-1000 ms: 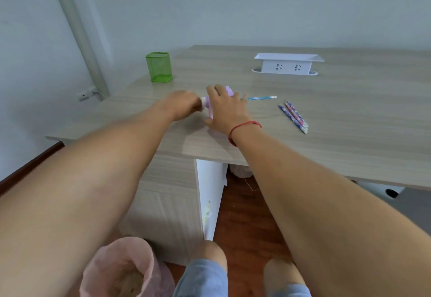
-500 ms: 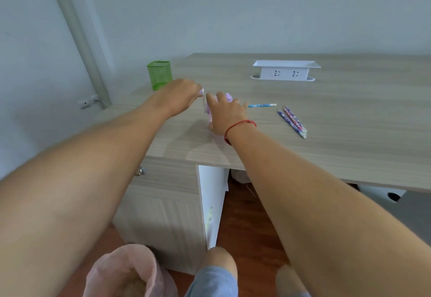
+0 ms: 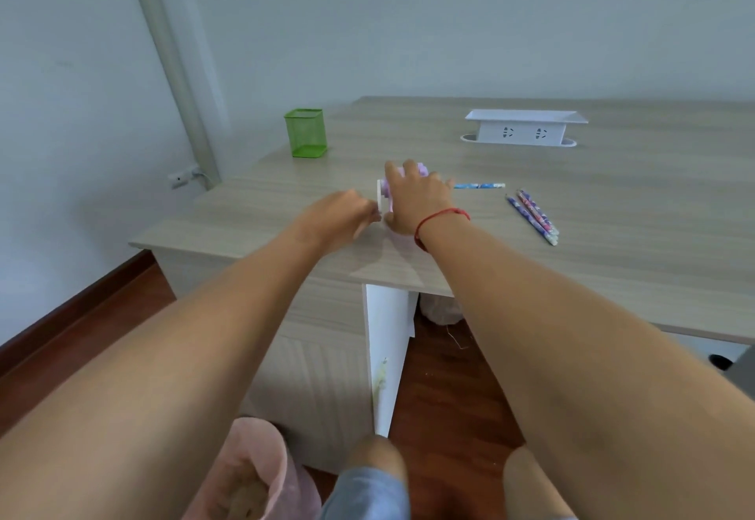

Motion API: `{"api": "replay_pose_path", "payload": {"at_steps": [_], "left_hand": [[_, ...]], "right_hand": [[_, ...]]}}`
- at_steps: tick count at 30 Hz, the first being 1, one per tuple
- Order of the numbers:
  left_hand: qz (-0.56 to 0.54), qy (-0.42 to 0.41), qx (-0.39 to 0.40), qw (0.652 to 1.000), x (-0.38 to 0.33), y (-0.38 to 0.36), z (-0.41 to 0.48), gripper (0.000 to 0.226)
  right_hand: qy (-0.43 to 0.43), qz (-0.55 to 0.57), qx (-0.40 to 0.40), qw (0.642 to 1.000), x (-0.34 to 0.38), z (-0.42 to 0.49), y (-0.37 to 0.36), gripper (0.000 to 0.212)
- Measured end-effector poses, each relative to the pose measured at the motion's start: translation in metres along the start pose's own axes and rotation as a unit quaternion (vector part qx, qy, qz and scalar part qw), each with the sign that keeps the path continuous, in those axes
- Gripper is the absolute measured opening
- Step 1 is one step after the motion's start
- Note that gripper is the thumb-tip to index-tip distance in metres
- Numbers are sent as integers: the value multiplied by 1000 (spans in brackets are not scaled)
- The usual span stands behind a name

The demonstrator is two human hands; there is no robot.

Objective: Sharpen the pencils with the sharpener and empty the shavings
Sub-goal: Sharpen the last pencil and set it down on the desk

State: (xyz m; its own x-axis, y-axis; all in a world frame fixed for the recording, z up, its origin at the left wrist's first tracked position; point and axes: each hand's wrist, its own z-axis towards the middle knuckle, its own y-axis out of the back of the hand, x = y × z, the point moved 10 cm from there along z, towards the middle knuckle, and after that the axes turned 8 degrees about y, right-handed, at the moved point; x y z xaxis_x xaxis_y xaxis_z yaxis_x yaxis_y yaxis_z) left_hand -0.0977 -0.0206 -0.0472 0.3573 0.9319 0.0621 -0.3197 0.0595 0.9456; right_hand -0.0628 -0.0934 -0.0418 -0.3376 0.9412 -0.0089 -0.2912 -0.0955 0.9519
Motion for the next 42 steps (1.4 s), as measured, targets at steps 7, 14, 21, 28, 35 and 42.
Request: {"api": "replay_pose_path", "payload": {"at_steps": [7, 14, 21, 28, 35, 42], "left_hand": [[2, 17, 102, 995, 11, -27, 24, 29], [65, 49, 48, 996, 26, 8, 66, 22], [36, 2, -34, 999, 12, 54, 51, 29], [-21, -1, -71, 997, 0, 47, 15, 25], [-47, 30, 4, 998, 9, -15, 7, 28], [-15, 55, 105, 993, 19, -35, 39, 31]], "right_hand": [[33, -5, -38, 999, 1, -3, 3, 63], [1, -5, -34, 999, -2, -2, 1, 59], [-7, -29, 9, 1000, -2, 5, 2, 52], [-5, -18, 5, 1000, -1, 4, 1, 56], [-11, 7, -1, 1000, -3, 8, 1, 44], [2, -2, -29, 1000, -2, 5, 4, 48]]}}
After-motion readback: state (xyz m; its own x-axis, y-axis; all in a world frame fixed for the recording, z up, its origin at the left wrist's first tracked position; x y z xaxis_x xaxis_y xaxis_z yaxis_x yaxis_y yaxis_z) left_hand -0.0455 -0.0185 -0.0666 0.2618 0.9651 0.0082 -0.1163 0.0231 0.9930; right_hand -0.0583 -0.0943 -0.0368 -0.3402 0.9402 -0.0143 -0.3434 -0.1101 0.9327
